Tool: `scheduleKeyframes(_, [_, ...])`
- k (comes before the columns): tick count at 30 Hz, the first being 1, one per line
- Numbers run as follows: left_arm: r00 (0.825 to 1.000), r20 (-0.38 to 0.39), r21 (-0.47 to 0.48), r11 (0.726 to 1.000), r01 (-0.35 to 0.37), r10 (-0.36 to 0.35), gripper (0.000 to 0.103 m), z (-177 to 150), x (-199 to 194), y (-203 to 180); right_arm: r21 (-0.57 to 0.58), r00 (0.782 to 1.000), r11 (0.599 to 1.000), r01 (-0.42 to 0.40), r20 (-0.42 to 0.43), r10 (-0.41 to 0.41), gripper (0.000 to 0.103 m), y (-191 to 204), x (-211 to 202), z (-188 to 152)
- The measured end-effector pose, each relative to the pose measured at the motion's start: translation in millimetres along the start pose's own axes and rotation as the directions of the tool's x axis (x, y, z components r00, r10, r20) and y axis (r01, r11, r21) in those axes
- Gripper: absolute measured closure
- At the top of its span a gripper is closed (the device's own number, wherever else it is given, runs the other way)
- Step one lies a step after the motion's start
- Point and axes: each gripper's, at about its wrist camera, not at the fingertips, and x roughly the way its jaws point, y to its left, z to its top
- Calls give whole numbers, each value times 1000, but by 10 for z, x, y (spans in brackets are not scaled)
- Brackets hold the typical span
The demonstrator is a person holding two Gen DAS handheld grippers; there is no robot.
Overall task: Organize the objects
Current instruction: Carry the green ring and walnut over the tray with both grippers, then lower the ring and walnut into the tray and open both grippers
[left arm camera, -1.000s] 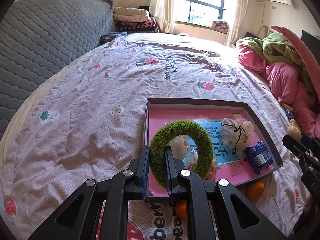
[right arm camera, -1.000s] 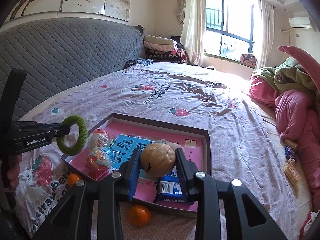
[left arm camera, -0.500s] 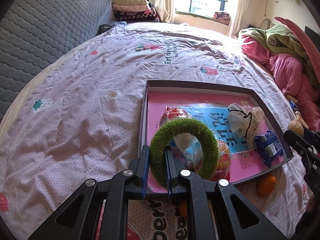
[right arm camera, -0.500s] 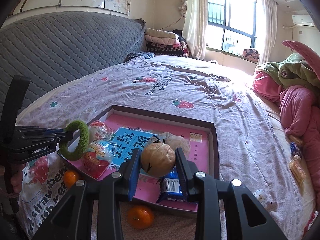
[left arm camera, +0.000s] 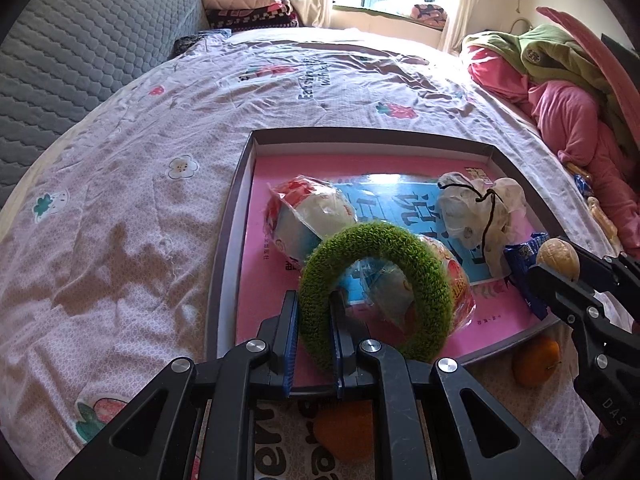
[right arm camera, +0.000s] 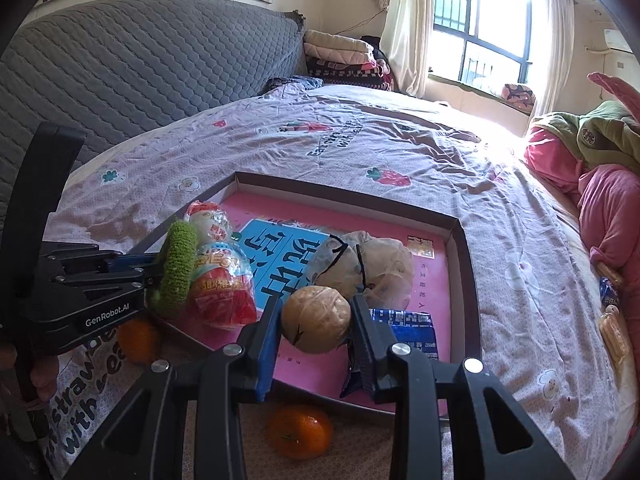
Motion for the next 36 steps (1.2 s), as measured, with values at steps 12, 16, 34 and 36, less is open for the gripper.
scheduleKeyframes(12, [1000, -15, -5, 1000, 5, -5, 88, 12, 101, -11, 7, 999, 1000, -22, -37, 22, 68, 13, 179, -16])
scheduleKeyframes(16, [1000, -16, -15, 1000, 0, -1, 87, 23, 126, 10, -7, 999, 1000, -21, -49, 21, 68, 45, 232, -20])
scheduleKeyframes(34, [1000, -21, -44, 999, -2, 1, 87, 23, 118, 91, -5, 996, 1000, -12, -92, 12, 68, 45, 353, -64])
scheduleKeyframes(36, [1000, -24, -48, 999, 1, -3, 87, 18, 120, 104, -4, 996, 1000, -12, -94, 12, 68, 41, 351, -63])
